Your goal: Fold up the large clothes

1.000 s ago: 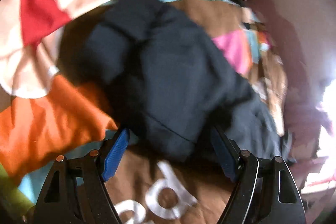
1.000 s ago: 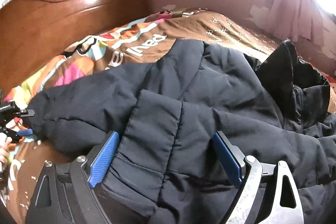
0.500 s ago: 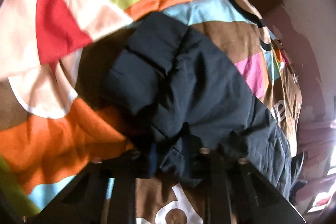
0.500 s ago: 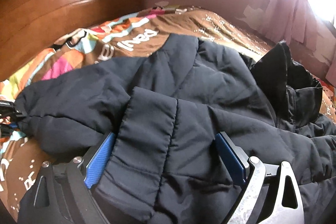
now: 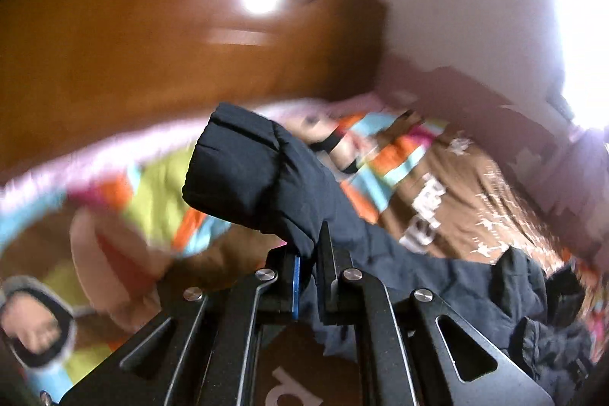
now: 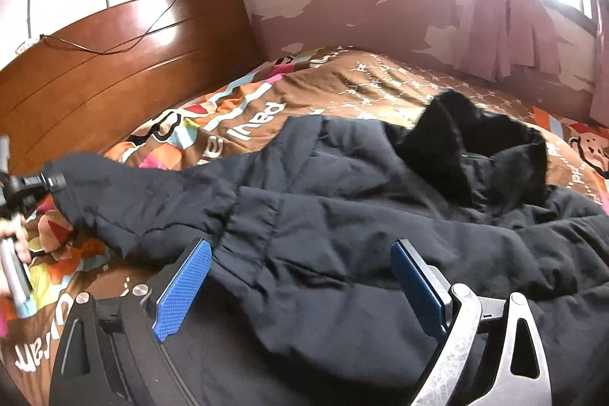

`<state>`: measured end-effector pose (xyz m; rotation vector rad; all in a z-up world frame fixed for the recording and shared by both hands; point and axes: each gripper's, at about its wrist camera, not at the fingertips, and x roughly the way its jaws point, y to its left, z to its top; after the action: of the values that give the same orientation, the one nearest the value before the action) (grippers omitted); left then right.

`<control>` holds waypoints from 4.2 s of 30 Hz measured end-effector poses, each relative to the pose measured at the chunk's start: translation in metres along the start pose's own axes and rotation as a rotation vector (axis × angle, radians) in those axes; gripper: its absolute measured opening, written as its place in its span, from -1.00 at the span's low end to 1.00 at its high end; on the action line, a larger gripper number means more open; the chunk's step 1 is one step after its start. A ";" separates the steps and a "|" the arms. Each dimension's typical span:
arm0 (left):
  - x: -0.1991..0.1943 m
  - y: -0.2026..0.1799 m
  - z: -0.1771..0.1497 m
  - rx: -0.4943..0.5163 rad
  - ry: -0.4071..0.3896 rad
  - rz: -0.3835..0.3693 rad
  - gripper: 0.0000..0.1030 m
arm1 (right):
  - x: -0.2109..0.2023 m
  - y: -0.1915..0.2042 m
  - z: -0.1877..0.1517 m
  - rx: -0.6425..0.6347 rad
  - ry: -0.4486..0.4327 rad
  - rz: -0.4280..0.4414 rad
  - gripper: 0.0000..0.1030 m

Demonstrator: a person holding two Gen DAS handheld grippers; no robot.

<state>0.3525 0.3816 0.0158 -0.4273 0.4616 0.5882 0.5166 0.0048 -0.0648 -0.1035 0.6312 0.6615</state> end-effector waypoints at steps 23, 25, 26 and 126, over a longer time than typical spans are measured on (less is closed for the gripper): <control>-0.099 -0.306 -0.088 0.667 -0.217 -0.548 -0.94 | -0.101 -0.149 -0.028 0.182 -0.125 -0.214 0.84; -0.101 -0.326 -0.103 0.712 -0.203 -0.579 -0.94 | -0.111 -0.163 -0.030 0.196 -0.143 -0.221 0.84; -0.103 -0.336 -0.113 0.740 -0.197 -0.594 -0.94 | -0.117 -0.172 -0.032 0.209 -0.149 -0.220 0.84; 0.047 -0.372 -0.207 0.953 0.368 -0.553 0.33 | -0.017 -0.216 -0.084 0.022 0.279 -0.017 -0.15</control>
<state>0.5553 0.0178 -0.0847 0.2656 0.8713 -0.2826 0.5926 -0.1990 -0.1456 -0.1826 0.9048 0.6283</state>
